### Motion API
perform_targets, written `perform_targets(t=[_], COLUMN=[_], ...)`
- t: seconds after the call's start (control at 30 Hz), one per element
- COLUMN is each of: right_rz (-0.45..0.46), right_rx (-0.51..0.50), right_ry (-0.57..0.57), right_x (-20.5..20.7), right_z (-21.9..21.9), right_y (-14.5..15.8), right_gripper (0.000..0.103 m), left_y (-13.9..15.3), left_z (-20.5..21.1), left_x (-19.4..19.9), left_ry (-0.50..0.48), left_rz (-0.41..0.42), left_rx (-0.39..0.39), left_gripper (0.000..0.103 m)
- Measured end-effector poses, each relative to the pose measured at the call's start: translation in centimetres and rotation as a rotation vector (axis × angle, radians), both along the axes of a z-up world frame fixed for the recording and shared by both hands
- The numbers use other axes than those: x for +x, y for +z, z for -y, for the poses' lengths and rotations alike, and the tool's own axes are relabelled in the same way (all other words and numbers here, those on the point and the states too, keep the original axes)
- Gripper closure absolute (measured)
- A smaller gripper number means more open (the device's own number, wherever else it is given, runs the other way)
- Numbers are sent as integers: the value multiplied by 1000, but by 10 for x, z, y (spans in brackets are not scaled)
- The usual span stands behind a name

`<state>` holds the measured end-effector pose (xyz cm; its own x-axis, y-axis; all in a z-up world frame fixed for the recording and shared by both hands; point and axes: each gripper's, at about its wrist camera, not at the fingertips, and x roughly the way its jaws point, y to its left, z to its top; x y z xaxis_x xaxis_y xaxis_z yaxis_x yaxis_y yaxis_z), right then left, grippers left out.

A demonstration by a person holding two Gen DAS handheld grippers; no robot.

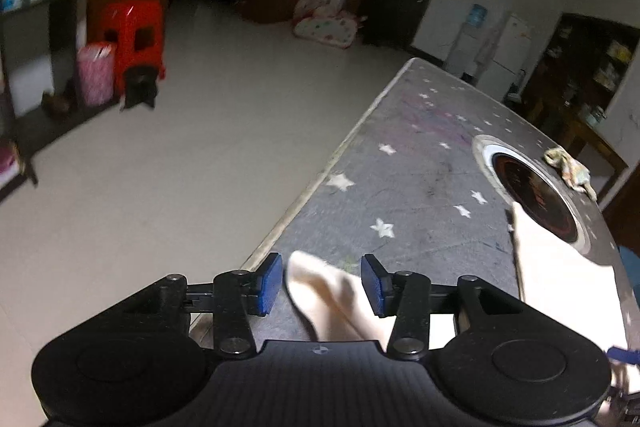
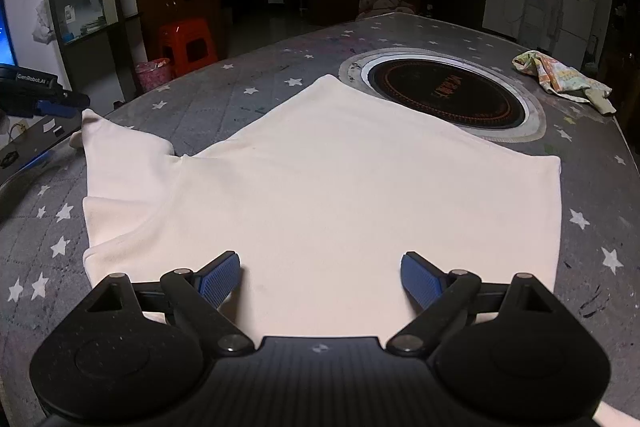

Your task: Fold clothes

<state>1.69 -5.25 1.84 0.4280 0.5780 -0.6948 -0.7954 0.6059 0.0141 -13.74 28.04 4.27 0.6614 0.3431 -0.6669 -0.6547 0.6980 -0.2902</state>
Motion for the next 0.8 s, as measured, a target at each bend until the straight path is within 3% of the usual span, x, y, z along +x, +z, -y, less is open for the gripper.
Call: perform_targets(t=[0.1, 0.17, 0.2, 0.23, 0.3, 0.4, 0.5, 0.57, 0.7, 0.77, 0.8], right_rz=[2, 3, 3, 3, 2, 0, 0, -1, -1, 1, 4], right_rx=[0, -2, -3, -4, -5, -5, -7, -7, -5, -5, -4], right_ry=[-1, -2, -3, -5, -8, -11, -11, -6, 6, 14, 18], right_x=[-1, -1, -1, -1, -1, -1, -1, -2, -3, -4, -5], right_z=[-1, -2, -2, -2, -3, -3, -4, -5, -6, -7, -7], right_y=[0, 0, -1, -1, -1, -2, -2, -1, 1, 2, 3], right_gripper=[13, 13, 13, 13, 13, 13, 13, 13, 13, 13, 13], left_y=[-6, -10, -11, -11, -8, 7, 26, 31, 14, 4, 3], left_z=[-8, -12, -13, -13, -14, -11, -1, 6, 7, 0, -2], left_x=[0, 1, 2, 2, 4, 3, -11, -20, -31, -34, -36], left_ry=[11, 5, -7, -21, -47, -95, -191, -252, -171, -116, -113], left_rz=[5, 6, 7, 12, 31, 122, 276, 300, 105, 20, 16], left_rx=[-38, -52, -52, -47, -30, 38, 131, 202, 322, 310, 288], left_gripper=[56, 61, 68, 83, 88, 92, 92, 86, 78, 70, 70])
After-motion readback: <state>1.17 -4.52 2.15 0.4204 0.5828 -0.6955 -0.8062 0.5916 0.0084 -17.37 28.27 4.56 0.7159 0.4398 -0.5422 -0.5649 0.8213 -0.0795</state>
